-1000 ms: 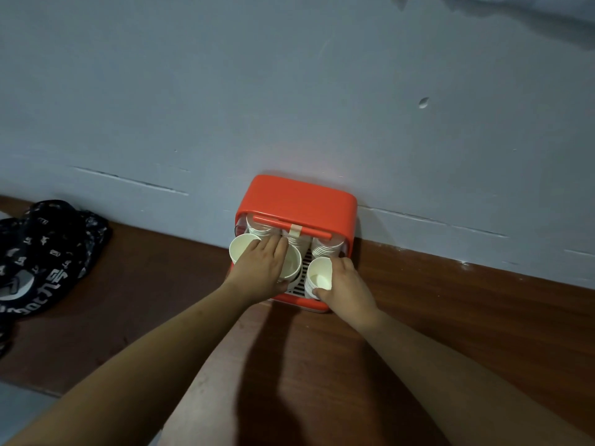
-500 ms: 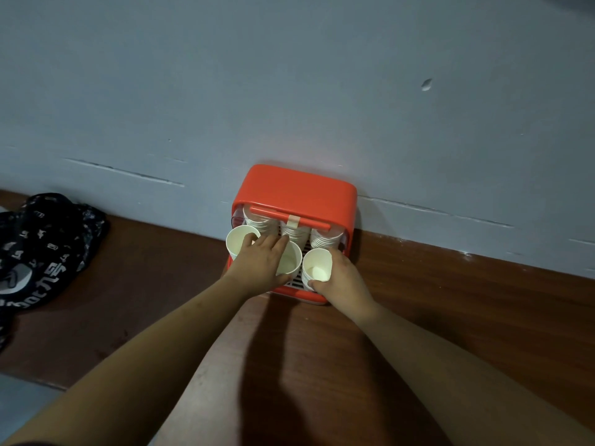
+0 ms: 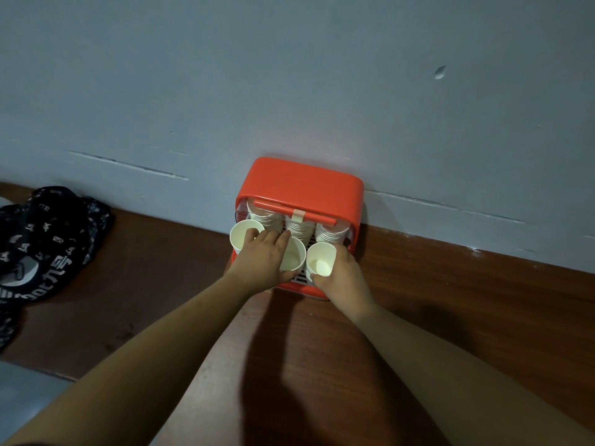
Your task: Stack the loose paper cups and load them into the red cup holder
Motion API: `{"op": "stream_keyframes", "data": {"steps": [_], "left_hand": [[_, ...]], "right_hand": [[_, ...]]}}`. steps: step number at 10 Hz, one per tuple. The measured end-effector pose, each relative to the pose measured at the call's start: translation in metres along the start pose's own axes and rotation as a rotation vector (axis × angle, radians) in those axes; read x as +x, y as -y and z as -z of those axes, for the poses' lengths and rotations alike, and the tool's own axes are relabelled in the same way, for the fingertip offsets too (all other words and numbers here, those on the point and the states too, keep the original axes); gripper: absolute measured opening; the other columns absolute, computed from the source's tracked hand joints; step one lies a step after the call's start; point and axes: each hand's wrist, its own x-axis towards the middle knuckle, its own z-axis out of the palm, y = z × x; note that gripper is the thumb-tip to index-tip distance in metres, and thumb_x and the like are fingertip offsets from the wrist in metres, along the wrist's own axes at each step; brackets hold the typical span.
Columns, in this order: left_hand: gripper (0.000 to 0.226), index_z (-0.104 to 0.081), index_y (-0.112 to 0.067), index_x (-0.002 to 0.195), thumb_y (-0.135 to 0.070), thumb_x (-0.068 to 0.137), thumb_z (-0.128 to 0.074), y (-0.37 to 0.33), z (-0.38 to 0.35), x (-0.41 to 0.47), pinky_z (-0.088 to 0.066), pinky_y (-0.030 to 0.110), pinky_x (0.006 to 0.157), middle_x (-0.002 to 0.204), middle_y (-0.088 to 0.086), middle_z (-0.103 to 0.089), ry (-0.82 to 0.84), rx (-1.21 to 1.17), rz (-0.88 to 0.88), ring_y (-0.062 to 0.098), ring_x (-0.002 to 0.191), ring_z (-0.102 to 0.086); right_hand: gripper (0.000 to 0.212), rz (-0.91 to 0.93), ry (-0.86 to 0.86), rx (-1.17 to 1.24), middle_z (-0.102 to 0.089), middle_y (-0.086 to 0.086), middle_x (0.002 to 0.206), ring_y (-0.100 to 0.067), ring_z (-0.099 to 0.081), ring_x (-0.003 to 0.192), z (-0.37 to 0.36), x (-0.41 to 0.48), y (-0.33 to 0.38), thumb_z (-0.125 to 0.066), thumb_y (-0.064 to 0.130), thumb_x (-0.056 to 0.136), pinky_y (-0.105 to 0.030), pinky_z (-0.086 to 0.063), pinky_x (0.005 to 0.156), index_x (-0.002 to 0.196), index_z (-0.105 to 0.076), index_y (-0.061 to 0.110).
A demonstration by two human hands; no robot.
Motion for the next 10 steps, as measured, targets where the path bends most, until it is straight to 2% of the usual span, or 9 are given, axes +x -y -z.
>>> {"op": "stream_keyframes", "data": {"steps": [2, 3, 4, 6, 7, 8, 9, 10], "left_hand": [[0.086, -0.042, -0.008, 0.145, -0.064, 0.081, -0.056, -0.003, 0.001, 0.000, -0.036, 0.048, 0.097, 0.134, 0.012, -0.055, -0.026, 0.005, 0.009, 0.032, 0.117, -0.052], [0.086, -0.042, -0.007, 0.144, -0.063, 0.081, -0.057, -0.002, 0.003, 0.000, -0.037, 0.048, 0.093, 0.135, 0.013, -0.051, -0.039, 0.020, 0.005, 0.032, 0.118, -0.048], [0.087, -0.040, -0.008, 0.145, -0.064, 0.081, -0.058, -0.002, 0.002, 0.000, -0.037, 0.048, 0.095, 0.136, 0.011, -0.050, -0.042, 0.009, 0.001, 0.031, 0.119, -0.048], [0.091, -0.045, -0.008, 0.142, -0.071, 0.077, -0.039, -0.001, 0.007, -0.005, -0.038, 0.047, 0.094, 0.130, 0.009, -0.055, -0.033, -0.008, 0.017, 0.029, 0.115, -0.051], [0.096, -0.043, -0.007, 0.143, -0.072, 0.074, -0.034, -0.002, 0.011, -0.011, -0.039, 0.049, 0.099, 0.136, 0.009, -0.052, -0.031, -0.041, 0.014, 0.030, 0.121, -0.049], [0.092, -0.041, -0.008, 0.143, -0.068, 0.074, -0.045, -0.001, 0.017, -0.015, -0.039, 0.047, 0.103, 0.140, 0.009, -0.049, -0.065, -0.072, 0.004, 0.030, 0.125, -0.047], [0.083, -0.044, -0.009, 0.140, -0.061, 0.076, -0.054, -0.007, 0.039, -0.028, -0.040, 0.045, 0.104, 0.139, 0.009, -0.051, -0.140, -0.100, 0.020, 0.030, 0.125, -0.049], [0.080, -0.047, -0.008, 0.136, -0.061, 0.076, -0.049, -0.013, 0.057, -0.041, -0.042, 0.046, 0.099, 0.133, 0.011, -0.055, -0.184, -0.145, 0.074, 0.032, 0.121, -0.051]], "right_hand": [[0.076, 0.014, -0.004, -0.004, -0.054, -0.011, 0.131, -0.029, -0.056, 0.115, 0.003, 0.000, -0.002, -0.081, 0.033, 0.071, -0.040, -0.051, 0.091, 0.135, -0.044, 0.013], [0.078, 0.028, -0.002, -0.003, -0.050, -0.011, 0.134, -0.028, -0.054, 0.118, 0.000, -0.003, -0.004, -0.080, 0.031, 0.073, -0.040, -0.050, 0.093, 0.138, -0.041, 0.014], [0.083, 0.005, -0.022, 0.034, -0.049, -0.008, 0.136, -0.026, -0.053, 0.119, -0.001, -0.004, -0.005, -0.080, 0.033, 0.074, -0.039, -0.050, 0.094, 0.143, -0.037, 0.017], [0.090, -0.030, -0.040, 0.067, -0.049, -0.004, 0.137, -0.022, -0.054, 0.119, 0.002, -0.006, -0.001, -0.081, 0.036, 0.073, -0.039, -0.051, 0.094, 0.146, -0.032, 0.019], [0.090, -0.047, -0.012, 0.052, -0.050, -0.006, 0.134, -0.023, -0.054, 0.118, 0.007, -0.011, -0.003, -0.082, 0.037, 0.070, -0.039, -0.052, 0.093, 0.143, -0.035, 0.015], [0.079, -0.044, -0.024, 0.015, -0.051, -0.008, 0.131, -0.024, -0.054, 0.117, 0.017, -0.021, 0.002, -0.078, 0.040, 0.074, -0.038, -0.052, 0.090, 0.139, -0.040, 0.013], [0.063, -0.034, -0.061, -0.063, -0.050, -0.009, 0.130, -0.026, -0.054, 0.116, 0.046, -0.035, 0.013, -0.065, 0.045, 0.086, -0.037, -0.052, 0.089, 0.134, -0.044, 0.011], [0.060, -0.036, -0.078, -0.100, -0.049, -0.010, 0.132, -0.027, -0.053, 0.118, 0.071, -0.046, 0.017, -0.059, 0.048, 0.089, -0.040, -0.051, 0.092, 0.133, -0.045, 0.010]]}}
